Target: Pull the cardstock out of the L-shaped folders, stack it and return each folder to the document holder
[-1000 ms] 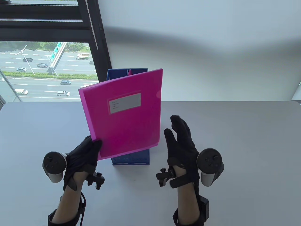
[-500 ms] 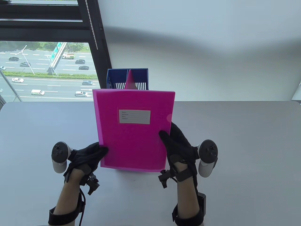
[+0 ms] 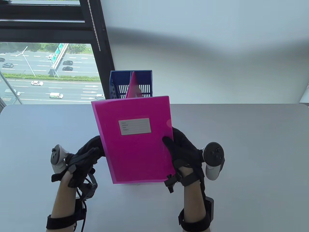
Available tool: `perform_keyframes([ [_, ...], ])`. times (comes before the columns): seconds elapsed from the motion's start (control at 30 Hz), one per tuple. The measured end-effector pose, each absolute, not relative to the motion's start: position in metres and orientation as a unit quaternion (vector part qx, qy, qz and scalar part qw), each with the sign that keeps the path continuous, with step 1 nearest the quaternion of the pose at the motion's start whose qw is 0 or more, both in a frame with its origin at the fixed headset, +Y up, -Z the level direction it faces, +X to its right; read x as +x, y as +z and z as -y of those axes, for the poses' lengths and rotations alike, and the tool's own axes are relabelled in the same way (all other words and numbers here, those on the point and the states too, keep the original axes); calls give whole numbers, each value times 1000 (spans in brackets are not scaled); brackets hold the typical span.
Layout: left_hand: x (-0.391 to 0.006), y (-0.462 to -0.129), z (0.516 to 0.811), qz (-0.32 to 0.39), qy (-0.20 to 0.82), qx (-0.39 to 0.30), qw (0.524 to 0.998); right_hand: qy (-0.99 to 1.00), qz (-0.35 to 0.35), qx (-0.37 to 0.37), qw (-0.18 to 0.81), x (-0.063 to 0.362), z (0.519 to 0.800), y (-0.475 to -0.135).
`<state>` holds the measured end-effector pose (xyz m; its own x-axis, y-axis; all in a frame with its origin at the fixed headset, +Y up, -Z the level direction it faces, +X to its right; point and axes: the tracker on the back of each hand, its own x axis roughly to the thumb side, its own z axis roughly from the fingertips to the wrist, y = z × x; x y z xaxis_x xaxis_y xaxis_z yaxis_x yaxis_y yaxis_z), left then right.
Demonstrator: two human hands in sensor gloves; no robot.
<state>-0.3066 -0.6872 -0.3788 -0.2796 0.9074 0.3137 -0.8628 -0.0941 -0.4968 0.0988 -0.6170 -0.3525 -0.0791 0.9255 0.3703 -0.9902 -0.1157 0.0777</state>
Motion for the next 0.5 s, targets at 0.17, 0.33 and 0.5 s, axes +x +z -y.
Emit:
perform_keyframes([
  [0.17,-297,-378,688,313,734,-51,601,735,78,177,650,91,619,-355],
  [0.33,-279,-378,684,373,689,-114,611,738,55,186,646,85,623,-359],
  [0.5,-278,-377,678,370,688,-80,619,736,57,184,649,86,624,-359],
])
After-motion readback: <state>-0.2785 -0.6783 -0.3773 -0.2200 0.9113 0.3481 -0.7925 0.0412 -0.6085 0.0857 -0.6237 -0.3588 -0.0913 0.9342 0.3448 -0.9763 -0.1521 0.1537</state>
